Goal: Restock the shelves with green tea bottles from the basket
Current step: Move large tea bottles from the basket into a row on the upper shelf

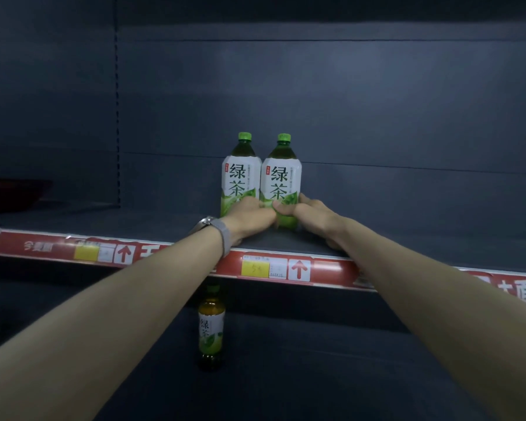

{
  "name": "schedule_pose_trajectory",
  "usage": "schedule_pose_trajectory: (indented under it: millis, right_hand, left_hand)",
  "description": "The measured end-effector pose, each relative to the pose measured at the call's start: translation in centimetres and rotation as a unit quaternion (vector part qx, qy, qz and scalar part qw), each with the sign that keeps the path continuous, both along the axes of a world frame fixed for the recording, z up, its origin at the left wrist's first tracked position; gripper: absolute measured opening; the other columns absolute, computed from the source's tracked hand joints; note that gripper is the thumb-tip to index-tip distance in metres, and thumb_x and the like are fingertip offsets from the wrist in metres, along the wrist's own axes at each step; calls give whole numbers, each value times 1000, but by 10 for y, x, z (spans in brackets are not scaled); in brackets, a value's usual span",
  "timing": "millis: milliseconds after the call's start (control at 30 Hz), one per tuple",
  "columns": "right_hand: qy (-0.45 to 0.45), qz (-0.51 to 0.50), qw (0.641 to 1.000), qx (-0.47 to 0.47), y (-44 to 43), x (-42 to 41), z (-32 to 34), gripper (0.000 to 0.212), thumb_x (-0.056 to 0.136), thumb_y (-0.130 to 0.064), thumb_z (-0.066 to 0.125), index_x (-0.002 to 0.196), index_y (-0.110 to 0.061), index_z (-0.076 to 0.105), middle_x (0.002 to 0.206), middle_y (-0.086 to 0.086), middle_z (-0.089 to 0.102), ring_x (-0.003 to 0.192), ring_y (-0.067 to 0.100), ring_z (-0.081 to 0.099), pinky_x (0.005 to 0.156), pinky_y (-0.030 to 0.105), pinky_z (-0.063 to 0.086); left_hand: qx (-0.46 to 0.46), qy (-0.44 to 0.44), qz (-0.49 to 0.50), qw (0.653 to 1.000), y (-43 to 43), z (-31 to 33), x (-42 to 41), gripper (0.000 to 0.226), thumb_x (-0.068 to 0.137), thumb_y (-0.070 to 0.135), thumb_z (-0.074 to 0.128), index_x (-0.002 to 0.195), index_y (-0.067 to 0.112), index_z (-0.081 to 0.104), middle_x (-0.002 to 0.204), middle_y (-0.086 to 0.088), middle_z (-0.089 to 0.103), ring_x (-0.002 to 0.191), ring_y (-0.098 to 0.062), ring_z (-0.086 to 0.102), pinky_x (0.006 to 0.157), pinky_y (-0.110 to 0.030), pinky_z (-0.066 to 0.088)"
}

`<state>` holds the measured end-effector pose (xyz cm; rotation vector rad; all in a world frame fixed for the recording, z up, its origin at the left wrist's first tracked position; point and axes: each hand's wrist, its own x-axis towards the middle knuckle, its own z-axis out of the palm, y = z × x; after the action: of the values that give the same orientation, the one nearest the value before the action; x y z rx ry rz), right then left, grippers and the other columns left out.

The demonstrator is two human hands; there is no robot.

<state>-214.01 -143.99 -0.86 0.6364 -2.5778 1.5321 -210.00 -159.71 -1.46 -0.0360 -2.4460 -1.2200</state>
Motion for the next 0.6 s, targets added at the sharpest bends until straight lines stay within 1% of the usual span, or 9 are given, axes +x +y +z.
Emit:
schedule_pose_trajectory:
  millis: [100, 200, 267, 300, 367, 400, 500, 533, 600]
  right_hand:
    - [7, 14, 999, 38, 2, 3, 1, 73, 91, -40, 76, 156, -27, 45, 145, -2, 60, 129, 22, 59, 119, 41, 42]
    - [18, 7, 998, 63, 2, 6, 4, 68, 96, -26, 71, 157, -26, 43, 148, 0, 57, 132, 22, 54, 121, 41, 38]
    - [11, 8, 996, 88, 3, 14, 9, 61, 98, -20, 67, 155, -25, 45, 140, -2, 56, 126, 20, 52, 117, 39, 37]
    - [4, 6, 996, 89, 5, 17, 12, 56, 99, -20, 66, 153, -23, 49, 139, -3, 57, 124, 20, 52, 114, 38, 39]
    - [-4, -6, 997, 75, 9, 24, 16, 48, 101, -22, 65, 148, -19, 57, 142, -1, 61, 122, 21, 55, 107, 37, 44]
    - [4, -19, 997, 78, 11, 29, 18, 44, 103, -23, 64, 146, -17, 59, 141, 1, 62, 121, 22, 56, 103, 36, 44]
    - [63, -81, 987, 120, 22, 50, 21, 40, 103, -30, 64, 139, -12, 65, 142, 10, 63, 128, 28, 58, 103, 33, 44]
    - [81, -92, 984, 126, 26, 59, 21, 40, 103, -33, 63, 137, -12, 66, 140, 11, 64, 126, 29, 59, 99, 32, 44]
    - [106, -90, 982, 126, 32, 78, 21, 36, 102, -34, 63, 130, -12, 70, 135, 12, 67, 113, 26, 59, 92, 30, 42]
  left_hand:
    - [1, -3, -1, 1000, 1, 0, 2, 27, 76, 13, 71, 102, 16, 80, 111, 2, 73, 104, -15, 61, 97, -35, 52]
    - [-41, -18, 9, 999, 6, 4, 9, 22, 79, 15, 71, 98, 17, 79, 107, 1, 72, 102, -16, 60, 97, -36, 52]
    - [-50, -26, 4, 998, 9, 7, 15, 23, 80, 15, 70, 100, 16, 79, 110, 0, 72, 103, -17, 60, 97, -36, 51]
    - [-47, -26, 2, 999, 10, 8, 18, 24, 81, 14, 69, 103, 16, 79, 111, -1, 72, 103, -17, 60, 94, -35, 51]
    - [-37, -17, -1, 999, 9, 12, 28, 28, 85, 11, 68, 111, 12, 77, 113, -3, 71, 100, -14, 58, 81, -28, 49]
    - [-36, -11, -1, 999, 9, 14, 34, 29, 87, 10, 67, 115, 9, 76, 111, -1, 70, 99, -12, 57, 76, -25, 46]
    - [-48, 16, -1, 999, 8, 20, 60, 23, 94, 10, 64, 114, 7, 75, 97, 10, 63, 89, -2, 52, 69, -17, 38]
    - [-58, 29, 4, 998, 8, 20, 68, 22, 96, 12, 63, 113, 6, 76, 99, 9, 65, 88, -1, 52, 65, -14, 35]
    - [-85, 52, 21, 995, 10, 17, 86, 26, 98, 16, 60, 111, 2, 77, 109, 1, 71, 90, -7, 58, 62, -12, 35]
